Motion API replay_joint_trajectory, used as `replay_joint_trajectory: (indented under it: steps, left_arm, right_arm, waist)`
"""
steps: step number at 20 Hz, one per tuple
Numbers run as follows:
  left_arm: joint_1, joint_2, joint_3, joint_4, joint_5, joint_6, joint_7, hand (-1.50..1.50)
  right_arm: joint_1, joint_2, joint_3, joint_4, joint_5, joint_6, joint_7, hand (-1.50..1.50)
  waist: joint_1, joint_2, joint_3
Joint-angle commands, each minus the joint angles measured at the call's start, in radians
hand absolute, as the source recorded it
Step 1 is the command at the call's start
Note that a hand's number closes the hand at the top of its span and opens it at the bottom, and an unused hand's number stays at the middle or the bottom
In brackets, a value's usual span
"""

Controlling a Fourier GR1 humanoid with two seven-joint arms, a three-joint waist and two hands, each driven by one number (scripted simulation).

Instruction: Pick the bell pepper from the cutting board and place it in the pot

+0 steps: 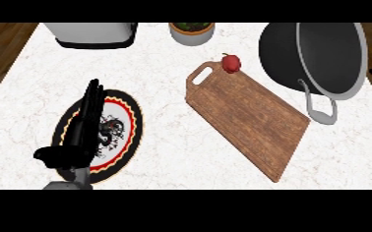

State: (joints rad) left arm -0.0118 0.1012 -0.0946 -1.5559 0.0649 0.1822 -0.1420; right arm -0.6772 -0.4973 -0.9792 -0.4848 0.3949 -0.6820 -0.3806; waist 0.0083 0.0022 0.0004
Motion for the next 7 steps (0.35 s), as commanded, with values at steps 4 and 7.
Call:
replay_joint_trajectory:
  steps: [4,7]
  left_arm:
    - [0.027,-0.02,-0.02,-0.046,-0.029,0.015,0.03,0.0]
    - [0.03,-0.012,0.006,-0.063,-0.017,0.008,0.027,0.0]
  right_arm:
    - [0.089,0.011,-0.01,-0.091,-0.142,-0.019,-0.044,-1.5]
    - [0.139,0.018,0.014,-0.155,-0.178,-0.031,-0.042,-1.5]
  waist:
    - [-0.006,-0.003,0.0]
    - [-0.007,-0.003,0.0]
